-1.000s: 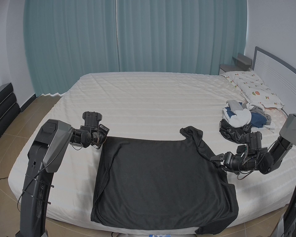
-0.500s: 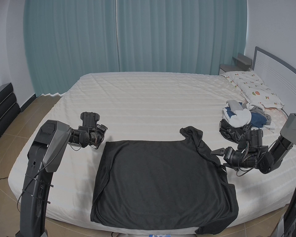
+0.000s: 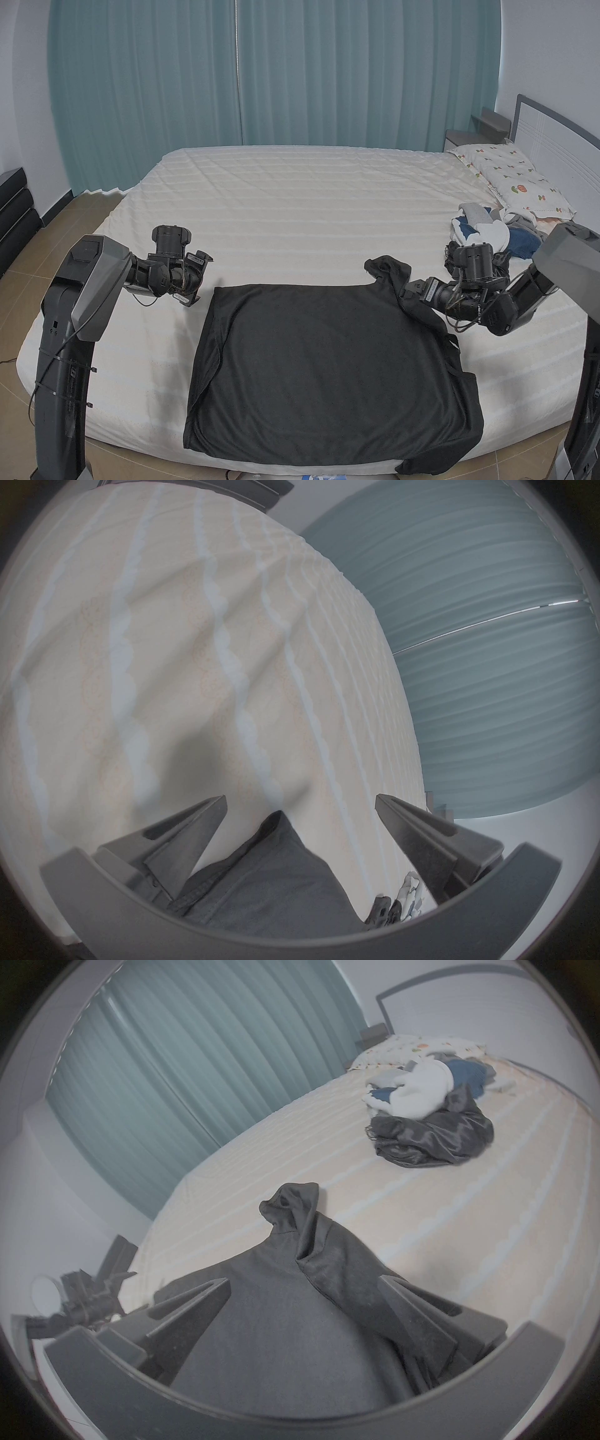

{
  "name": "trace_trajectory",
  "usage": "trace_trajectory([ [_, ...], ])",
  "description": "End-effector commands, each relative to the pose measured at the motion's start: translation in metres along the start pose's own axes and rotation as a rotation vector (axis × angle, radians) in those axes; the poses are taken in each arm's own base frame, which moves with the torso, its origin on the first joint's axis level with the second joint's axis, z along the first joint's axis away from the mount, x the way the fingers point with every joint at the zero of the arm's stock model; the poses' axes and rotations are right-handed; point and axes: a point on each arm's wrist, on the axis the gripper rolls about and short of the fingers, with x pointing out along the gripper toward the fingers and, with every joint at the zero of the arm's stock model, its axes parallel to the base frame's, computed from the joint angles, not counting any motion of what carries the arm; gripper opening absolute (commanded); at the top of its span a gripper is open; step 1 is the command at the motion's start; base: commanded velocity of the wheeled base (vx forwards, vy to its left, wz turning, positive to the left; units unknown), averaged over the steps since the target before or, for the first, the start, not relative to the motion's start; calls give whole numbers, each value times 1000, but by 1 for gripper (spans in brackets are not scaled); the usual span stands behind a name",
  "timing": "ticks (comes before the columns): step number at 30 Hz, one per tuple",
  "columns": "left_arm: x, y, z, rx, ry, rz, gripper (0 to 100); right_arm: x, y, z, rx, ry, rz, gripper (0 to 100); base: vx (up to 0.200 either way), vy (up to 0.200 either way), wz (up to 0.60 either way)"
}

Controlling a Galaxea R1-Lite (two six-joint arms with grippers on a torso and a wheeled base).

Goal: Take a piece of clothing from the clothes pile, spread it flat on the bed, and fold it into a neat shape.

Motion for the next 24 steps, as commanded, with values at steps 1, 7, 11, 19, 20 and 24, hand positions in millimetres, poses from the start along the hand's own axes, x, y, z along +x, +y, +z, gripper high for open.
trace_trajectory([
  [1, -14, -6, 2, -6, 29, -16, 100, 60, 19, -25, -147, 5, -90, 100, 0, 0, 0],
  [7, -14, -5, 2, -6, 30, -13, 100, 93, 25, -15, -177, -12, -129, 100, 0, 0, 0],
  [11, -13, -4, 1, -2, 30, -12, 100, 113, 24, -7, -170, 1, -154, 100, 0, 0, 0],
  [19, -12, -3, 1, -2, 30, -8, 100, 138, 25, -8, -163, -15, -151, 100, 0, 0, 0],
  [20, -12, -3, 0, 1, 31, -9, 100, 140, 24, -6, -160, -22, -152, 100, 0, 0, 0],
  [24, -12, -4, 1, 3, 31, -10, 100, 145, 17, 0, -149, -26, -167, 0, 0, 0, 0],
])
